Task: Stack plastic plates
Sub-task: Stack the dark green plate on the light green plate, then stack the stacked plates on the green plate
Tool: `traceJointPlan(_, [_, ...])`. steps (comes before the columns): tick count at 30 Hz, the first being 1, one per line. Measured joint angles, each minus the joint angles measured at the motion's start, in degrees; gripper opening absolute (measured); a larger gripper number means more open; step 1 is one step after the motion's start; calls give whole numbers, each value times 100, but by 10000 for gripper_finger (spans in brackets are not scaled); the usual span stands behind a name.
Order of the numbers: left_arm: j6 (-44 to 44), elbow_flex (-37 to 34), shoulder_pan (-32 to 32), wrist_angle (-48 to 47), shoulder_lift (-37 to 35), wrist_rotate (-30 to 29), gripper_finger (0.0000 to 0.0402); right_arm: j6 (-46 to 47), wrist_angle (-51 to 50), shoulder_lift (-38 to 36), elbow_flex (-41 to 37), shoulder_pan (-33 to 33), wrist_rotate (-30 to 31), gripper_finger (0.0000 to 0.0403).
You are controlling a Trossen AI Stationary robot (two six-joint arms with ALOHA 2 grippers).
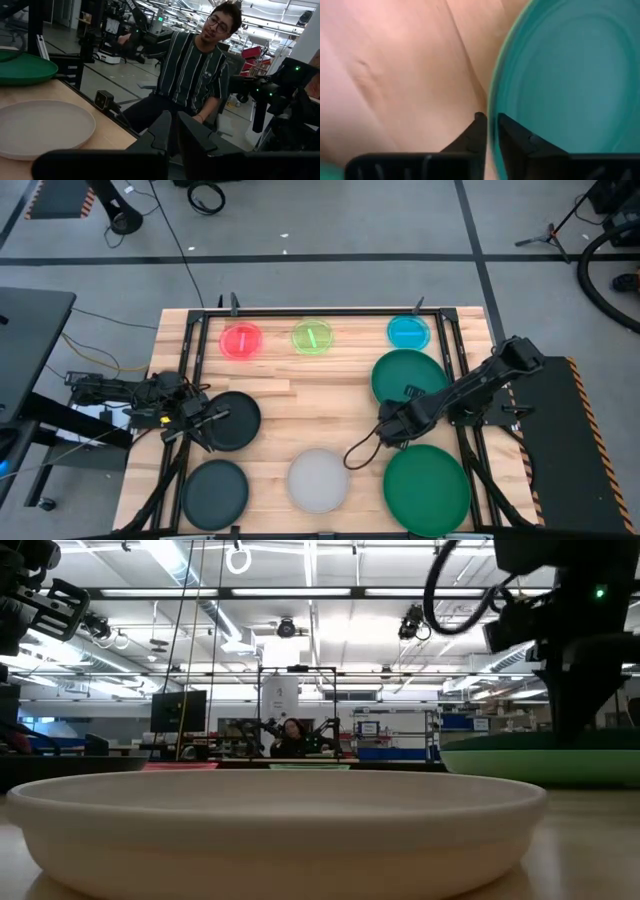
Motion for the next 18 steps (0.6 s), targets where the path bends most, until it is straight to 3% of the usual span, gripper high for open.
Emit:
traceJointPlan(11, [-1,1,-1,-1,0,2,38,-7,56,-149,59,-3,78,219])
traceJointPlan(14, [2,0,1,-2,0,1,38,155,150,-81,-132,-58,284,237])
traceJointPlan(18, [2,-1,-1,33,0,2,38,290,152,-31,-350,-201,419,229])
